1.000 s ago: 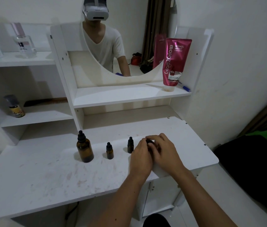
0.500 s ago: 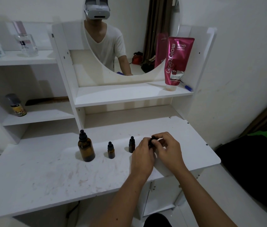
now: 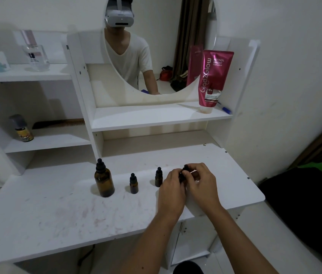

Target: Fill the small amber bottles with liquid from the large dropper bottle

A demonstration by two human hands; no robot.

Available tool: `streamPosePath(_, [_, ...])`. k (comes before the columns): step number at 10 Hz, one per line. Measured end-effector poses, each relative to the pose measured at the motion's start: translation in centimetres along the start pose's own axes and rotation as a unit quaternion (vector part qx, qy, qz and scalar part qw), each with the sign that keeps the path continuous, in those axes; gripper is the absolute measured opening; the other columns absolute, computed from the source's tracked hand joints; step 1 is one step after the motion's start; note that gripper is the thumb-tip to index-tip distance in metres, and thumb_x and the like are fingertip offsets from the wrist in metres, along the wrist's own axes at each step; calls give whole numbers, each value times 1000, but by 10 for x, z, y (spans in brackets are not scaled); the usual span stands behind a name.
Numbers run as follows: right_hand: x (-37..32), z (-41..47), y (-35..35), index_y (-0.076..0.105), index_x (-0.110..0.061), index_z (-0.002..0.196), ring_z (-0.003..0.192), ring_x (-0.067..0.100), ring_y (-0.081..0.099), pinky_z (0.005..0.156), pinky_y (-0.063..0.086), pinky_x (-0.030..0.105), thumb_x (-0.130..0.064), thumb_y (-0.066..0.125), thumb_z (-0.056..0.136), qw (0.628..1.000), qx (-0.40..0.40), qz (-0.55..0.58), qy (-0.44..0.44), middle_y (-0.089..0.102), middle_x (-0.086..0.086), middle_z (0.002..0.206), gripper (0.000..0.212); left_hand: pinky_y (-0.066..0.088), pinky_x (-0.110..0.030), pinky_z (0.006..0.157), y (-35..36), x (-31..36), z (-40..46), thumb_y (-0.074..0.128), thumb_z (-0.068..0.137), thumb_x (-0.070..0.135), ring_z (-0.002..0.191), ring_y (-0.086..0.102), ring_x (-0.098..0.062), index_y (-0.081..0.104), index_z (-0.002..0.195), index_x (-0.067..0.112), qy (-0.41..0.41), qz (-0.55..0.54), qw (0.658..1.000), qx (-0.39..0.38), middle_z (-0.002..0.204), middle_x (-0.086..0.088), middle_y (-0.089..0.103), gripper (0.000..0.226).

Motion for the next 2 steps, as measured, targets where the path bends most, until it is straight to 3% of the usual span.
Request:
streamPosePath(1, [-1, 2, -1, 72, -23, 112, 85, 1, 70, 77, 50, 7, -15, 72, 97, 1000, -5, -2, 6, 69, -7, 109, 17, 49, -27, 102, -5, 5, -3, 49, 107, 26, 124, 59, -16, 51, 143, 15, -16, -2, 1000, -3, 141, 0, 58, 38])
streamPosePath(2, [-3, 0, -3, 69, -24, 122, 83, 1, 68, 74, 50, 7, -19, 73, 96, 1000, 4, 1, 25, 67, -7, 111, 27, 43, -24, 106, -9, 4, -10, 49, 106, 24, 132, 54, -15, 46, 149, 13, -18, -14, 1000, 5, 148, -1, 54, 44])
Point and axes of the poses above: each hand's wrist, its own z-axis towards the middle knuckle, its own y-axis out of the palm, x = y × z, the point moved 6 cm from there along z, towards the middle knuckle
